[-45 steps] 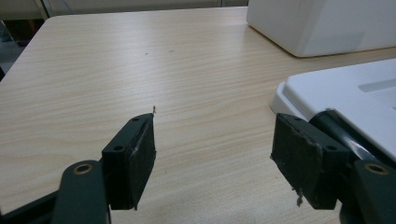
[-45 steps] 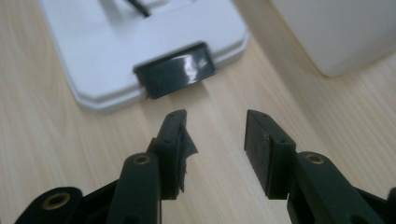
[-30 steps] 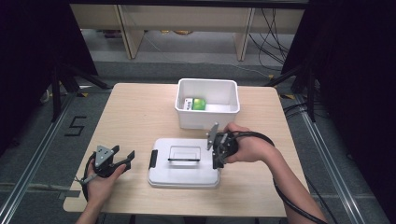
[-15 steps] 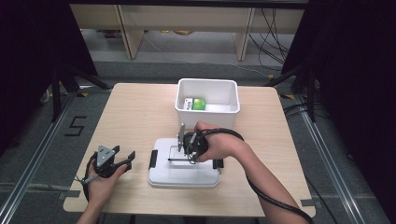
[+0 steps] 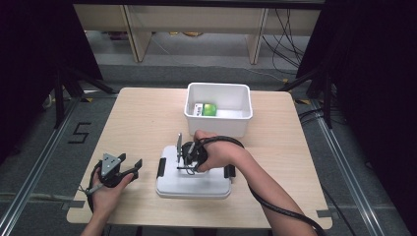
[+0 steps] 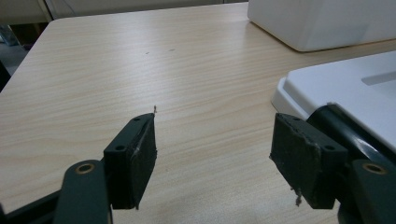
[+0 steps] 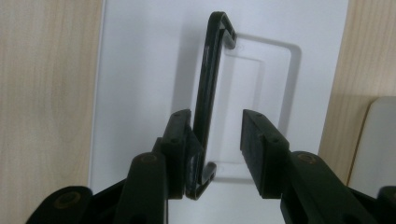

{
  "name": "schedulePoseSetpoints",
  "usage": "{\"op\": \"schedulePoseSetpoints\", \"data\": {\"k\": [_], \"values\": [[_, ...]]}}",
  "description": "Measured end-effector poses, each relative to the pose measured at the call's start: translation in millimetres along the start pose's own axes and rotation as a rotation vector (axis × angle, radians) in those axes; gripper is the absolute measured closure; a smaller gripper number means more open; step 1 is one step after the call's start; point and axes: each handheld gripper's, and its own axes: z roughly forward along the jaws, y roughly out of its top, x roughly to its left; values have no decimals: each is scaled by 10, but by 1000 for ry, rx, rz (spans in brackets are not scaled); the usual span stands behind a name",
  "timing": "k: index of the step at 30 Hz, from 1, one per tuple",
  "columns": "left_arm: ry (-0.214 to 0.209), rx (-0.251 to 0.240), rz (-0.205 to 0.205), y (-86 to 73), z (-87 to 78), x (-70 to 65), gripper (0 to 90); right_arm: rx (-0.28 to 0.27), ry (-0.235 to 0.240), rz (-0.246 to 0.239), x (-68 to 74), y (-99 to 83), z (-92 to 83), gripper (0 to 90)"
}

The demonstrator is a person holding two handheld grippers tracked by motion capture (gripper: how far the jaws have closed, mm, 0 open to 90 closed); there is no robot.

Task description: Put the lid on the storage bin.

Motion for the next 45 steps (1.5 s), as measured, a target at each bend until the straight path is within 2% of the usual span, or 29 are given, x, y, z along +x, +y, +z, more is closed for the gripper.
{"op": "schedulePoseSetpoints", "data": {"k": [1,2,4,5,6,7,9,10,12,14,15,18,19,20,22,27,28,29,30,31,33,34,35,36,37,40,41,44,45], "values": [[0,-2,0,0,3,-2,306,3,3,-3,-5,3,13,645],[0,-2,-1,0,4,-5,306,1,19,58,39,13,27,658],[1,-2,-1,0,4,-5,306,4,26,53,33,17,27,662],[1,0,0,1,4,-3,306,12,7,-5,14,23,43,681],[1,0,0,1,4,-3,307,12,7,-5,14,23,43,681],[0,-1,-1,1,5,-4,307,3,25,31,34,34,49,692],[1,-3,-2,0,4,-6,307,14,1,-8,19,52,60,728],[0,-3,0,0,4,-5,307,6,10,17,31,60,66,744],[1,-3,-1,-1,1,-4,307,21,13,-12,19,78,84,784],[0,-1,1,0,1,-2,307,22,26,-9,12,83,85,793],[-2,2,7,3,2,3,307,10,34,25,25,87,83,797],[-3,0,16,4,7,4,307,25,9,-17,-5,85,59,819],[-4,0,8,3,8,-1,307,28,-5,27,20,76,30,833],[-1,1,2,2,7,-6,308,30,0,-7,-32,73,6,846],[-6,3,18,6,8,5,307,13,12,33,-15,63,-8,853],[-2,-5,3,-1,12,-4,308,30,-6,-17,-39,48,-20,858],[-1,-5,3,-1,12,-5,308,27,0,36,-9,44,-37,858],[0,-1,4,1,9,-6,308,13,6,14,-32,48,-45,858],[2,3,4,3,7,-6,308,18,-19,24,-23,43,-72,858],[-1,-4,3,-1,12,-5,308,7,7,15,-50,37,-102,859],[1,4,4,2,9,-4,308,13,-23,14,-52,35,-130,859],[1,5,2,3,9,-3,308,15,-11,27,-55,29,-153,859],[1,3,1,2,11,-3,308,-9,-52,-57,-117,26,-170,859],[1,4,1,3,10,-3,308,24,-33,35,-67,11,-211,859],[2,5,3,3,10,-3,308,-10,-39,7,-115,-1,-244,859],[2,5,6,3,11,-4,308,-2,-31,18,-121,-15,-282,859],[0,-1,5,1,14,-5,308,6,-33,50,-98,-28,-296,859],[2,7,7,4,10,-4,308,5,-29,31,-125,-61,-334,859],[2,6,7,3,11,-3,309,38,-26,82,-97,-97,-378,859]]}}
